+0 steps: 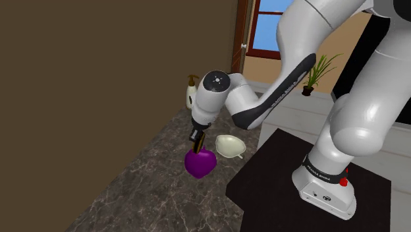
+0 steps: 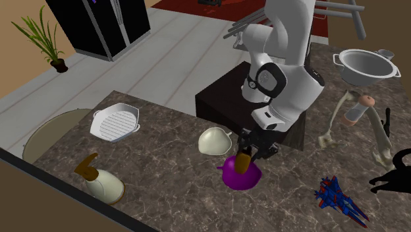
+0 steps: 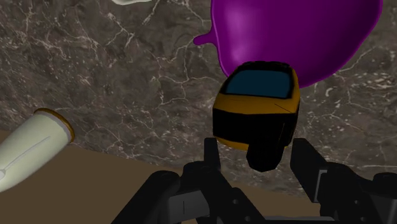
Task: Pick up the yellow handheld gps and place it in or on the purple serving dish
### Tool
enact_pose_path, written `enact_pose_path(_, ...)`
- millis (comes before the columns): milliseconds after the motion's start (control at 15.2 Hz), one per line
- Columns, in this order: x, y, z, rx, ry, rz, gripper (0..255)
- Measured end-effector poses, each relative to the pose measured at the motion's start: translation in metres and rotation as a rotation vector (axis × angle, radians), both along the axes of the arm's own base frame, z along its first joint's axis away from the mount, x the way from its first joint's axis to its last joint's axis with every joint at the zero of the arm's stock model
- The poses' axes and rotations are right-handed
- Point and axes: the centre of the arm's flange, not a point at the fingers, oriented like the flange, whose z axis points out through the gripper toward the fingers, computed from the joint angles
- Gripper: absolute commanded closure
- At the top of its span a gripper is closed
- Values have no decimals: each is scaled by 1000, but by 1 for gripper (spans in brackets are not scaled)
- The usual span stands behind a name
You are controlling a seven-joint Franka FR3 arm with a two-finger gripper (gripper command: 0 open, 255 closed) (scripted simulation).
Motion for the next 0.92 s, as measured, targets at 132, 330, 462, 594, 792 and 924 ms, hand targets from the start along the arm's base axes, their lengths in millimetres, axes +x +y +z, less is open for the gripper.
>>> enact_pose_path(132, 0, 1, -12, 0, 0, 0, 255)
enact_pose_path(330, 0, 0, -27, 0, 0, 0, 255)
enact_pose_path(462, 0, 1, -37, 0, 0, 0, 255)
enact_pose_path(594, 0, 0, -49, 0, 1, 0, 255)
enact_pose_path(792, 0, 1, -54, 0, 0, 0, 255)
enact_pose_path(924, 1, 1, -55, 0, 0, 0, 255)
